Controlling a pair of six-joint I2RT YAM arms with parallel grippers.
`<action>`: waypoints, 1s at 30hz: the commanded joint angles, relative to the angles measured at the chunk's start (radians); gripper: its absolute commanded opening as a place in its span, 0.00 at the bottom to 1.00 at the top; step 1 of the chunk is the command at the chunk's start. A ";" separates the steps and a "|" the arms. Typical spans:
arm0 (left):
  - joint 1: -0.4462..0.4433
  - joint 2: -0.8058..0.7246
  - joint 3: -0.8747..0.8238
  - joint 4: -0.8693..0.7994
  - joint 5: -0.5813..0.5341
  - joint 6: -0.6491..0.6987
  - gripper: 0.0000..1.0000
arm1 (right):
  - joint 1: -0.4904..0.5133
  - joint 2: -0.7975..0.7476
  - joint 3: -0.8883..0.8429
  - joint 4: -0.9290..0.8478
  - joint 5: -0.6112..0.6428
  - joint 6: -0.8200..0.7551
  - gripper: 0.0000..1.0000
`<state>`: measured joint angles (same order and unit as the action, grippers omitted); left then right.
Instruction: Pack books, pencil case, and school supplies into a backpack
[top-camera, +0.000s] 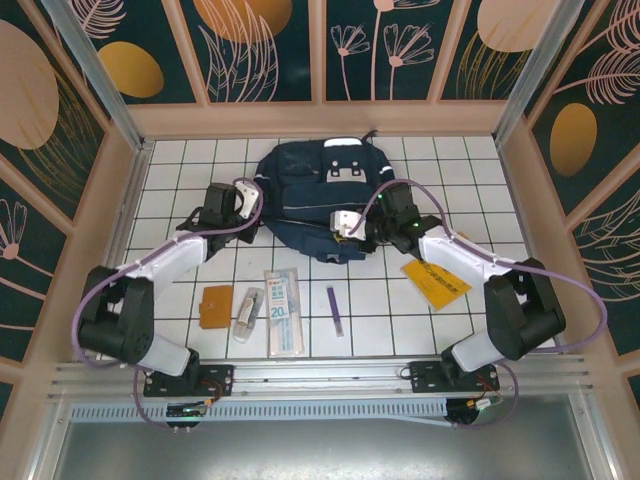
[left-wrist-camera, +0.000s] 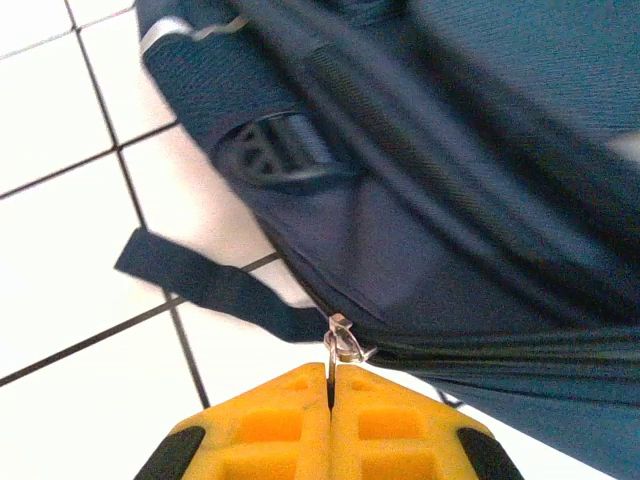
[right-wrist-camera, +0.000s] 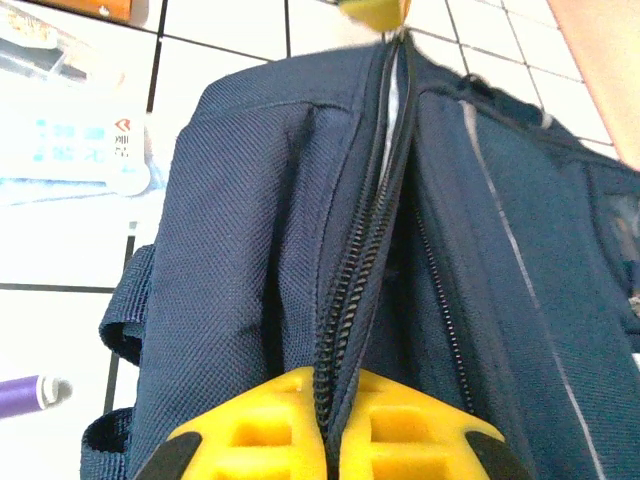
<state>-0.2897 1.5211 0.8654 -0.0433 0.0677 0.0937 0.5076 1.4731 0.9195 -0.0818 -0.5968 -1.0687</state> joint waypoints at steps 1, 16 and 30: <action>0.072 0.102 0.075 0.048 -0.167 -0.042 0.00 | -0.017 -0.077 0.012 -0.051 -0.047 -0.019 0.00; 0.077 0.253 0.225 0.063 -0.096 0.043 0.26 | 0.015 -0.155 -0.079 -0.029 -0.023 -0.043 0.00; -0.097 0.050 0.252 -0.075 0.371 0.539 0.57 | -0.005 -0.231 -0.178 0.378 0.445 0.711 0.55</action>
<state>-0.3054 1.5719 1.1202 -0.0208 0.3431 0.4076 0.5297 1.2865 0.7490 0.1226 -0.3695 -0.6998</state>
